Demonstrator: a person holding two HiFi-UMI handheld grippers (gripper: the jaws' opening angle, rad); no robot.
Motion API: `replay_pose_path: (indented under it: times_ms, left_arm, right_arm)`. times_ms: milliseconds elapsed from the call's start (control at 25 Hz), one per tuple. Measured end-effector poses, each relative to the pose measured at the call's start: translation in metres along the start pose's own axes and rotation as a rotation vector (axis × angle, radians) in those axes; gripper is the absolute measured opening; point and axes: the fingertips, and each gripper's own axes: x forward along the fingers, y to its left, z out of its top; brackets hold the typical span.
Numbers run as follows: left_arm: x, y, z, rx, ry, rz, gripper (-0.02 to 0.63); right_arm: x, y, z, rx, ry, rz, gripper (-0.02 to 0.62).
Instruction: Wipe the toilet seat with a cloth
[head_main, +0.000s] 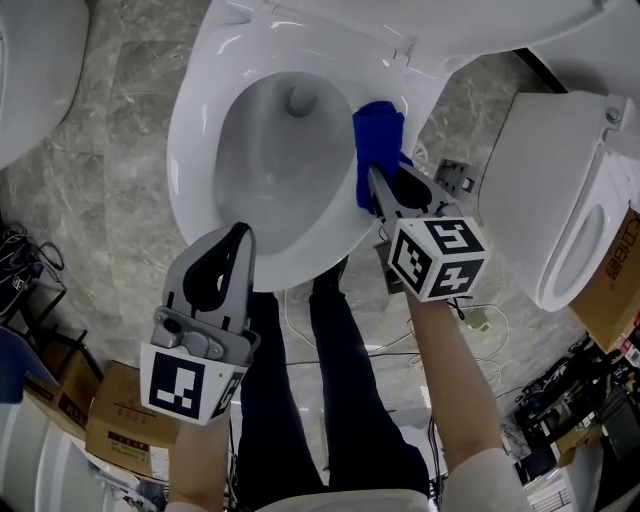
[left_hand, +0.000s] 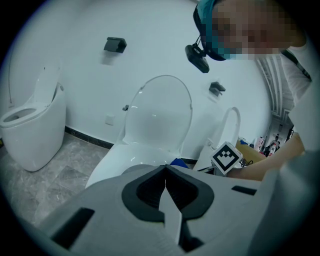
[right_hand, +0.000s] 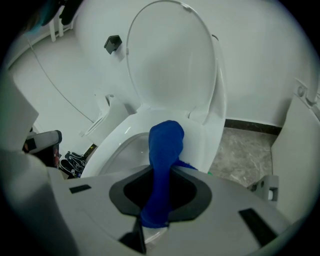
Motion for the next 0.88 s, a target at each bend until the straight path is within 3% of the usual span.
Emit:
replay_pose_path:
  times_ms: [760,880]
  left_arm:
    - [0.008,0.020,0.009,0.000,-0.002,-0.004,0.009]
    - [0.006,0.022,0.007,0.001,0.001,-0.006,0.009]
  right_arm:
    - [0.020,-0.011,0.032,-0.001,-0.008,-0.003,0.074]
    - [0.023,-0.012,0.038,0.066,-0.014,0.015,0.074]
